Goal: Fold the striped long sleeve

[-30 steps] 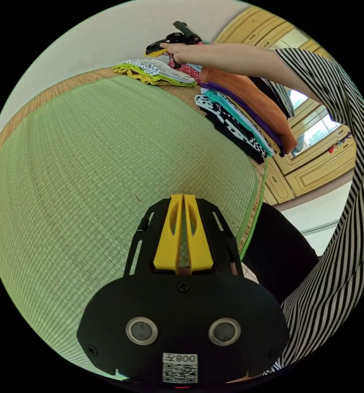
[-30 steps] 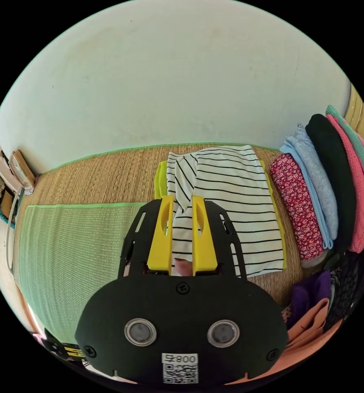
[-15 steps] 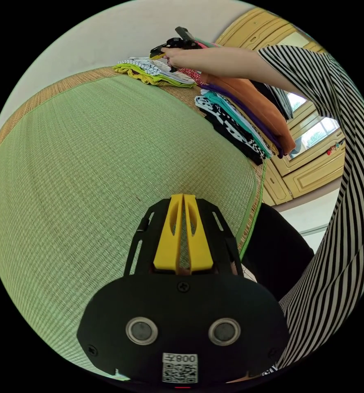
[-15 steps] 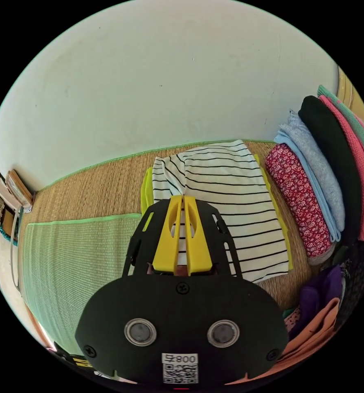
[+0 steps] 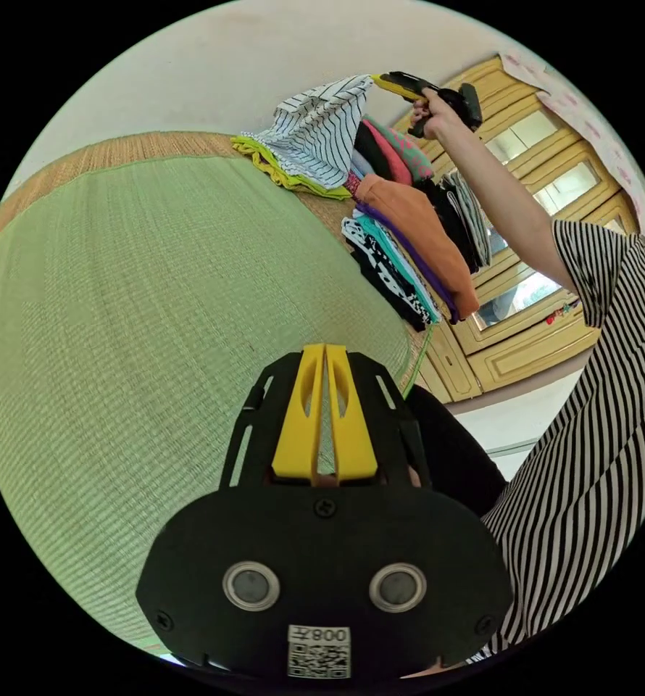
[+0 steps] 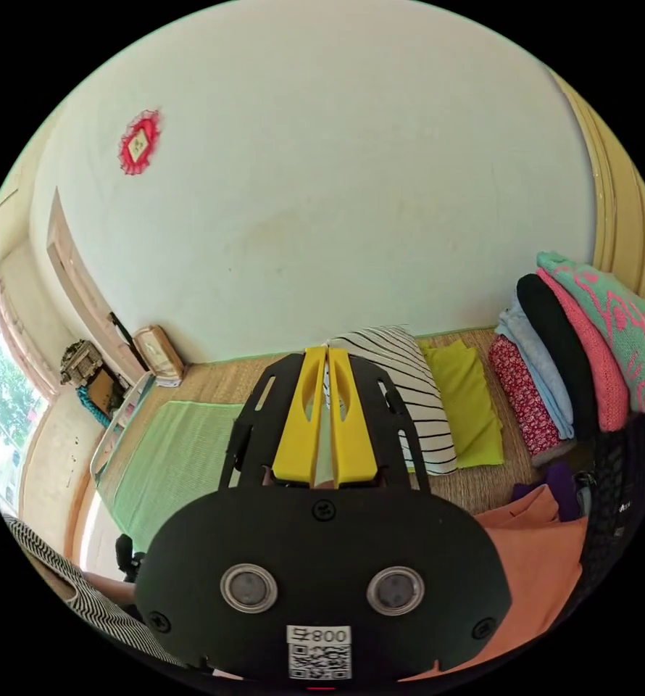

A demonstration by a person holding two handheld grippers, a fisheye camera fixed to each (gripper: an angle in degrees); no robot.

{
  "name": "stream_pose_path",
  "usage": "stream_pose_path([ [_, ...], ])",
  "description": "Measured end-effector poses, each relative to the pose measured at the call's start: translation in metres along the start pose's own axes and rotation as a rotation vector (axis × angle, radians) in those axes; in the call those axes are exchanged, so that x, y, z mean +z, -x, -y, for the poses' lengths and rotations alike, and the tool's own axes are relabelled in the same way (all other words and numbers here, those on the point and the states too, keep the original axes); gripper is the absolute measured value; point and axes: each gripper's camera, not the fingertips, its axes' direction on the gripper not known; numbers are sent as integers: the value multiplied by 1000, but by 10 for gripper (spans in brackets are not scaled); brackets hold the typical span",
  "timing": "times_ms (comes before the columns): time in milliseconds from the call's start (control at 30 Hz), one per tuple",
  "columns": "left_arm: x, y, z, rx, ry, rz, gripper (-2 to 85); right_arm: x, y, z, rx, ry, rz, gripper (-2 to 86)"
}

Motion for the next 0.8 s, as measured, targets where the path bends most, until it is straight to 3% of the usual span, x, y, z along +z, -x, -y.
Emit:
stream_pose_path([
  [333, -139, -26, -74, -44, -267, 44, 62, -177, 124, -25, -192, -95, 285, 2],
  [633, -221, -60, -170, -142, -361, 167, 125, -222, 191, -103, -165, 94, 536, 1],
  [800, -238, -80, -223, -154, -349, 106, 123, -240, 213, -143, -148, 147, 665, 1],
])
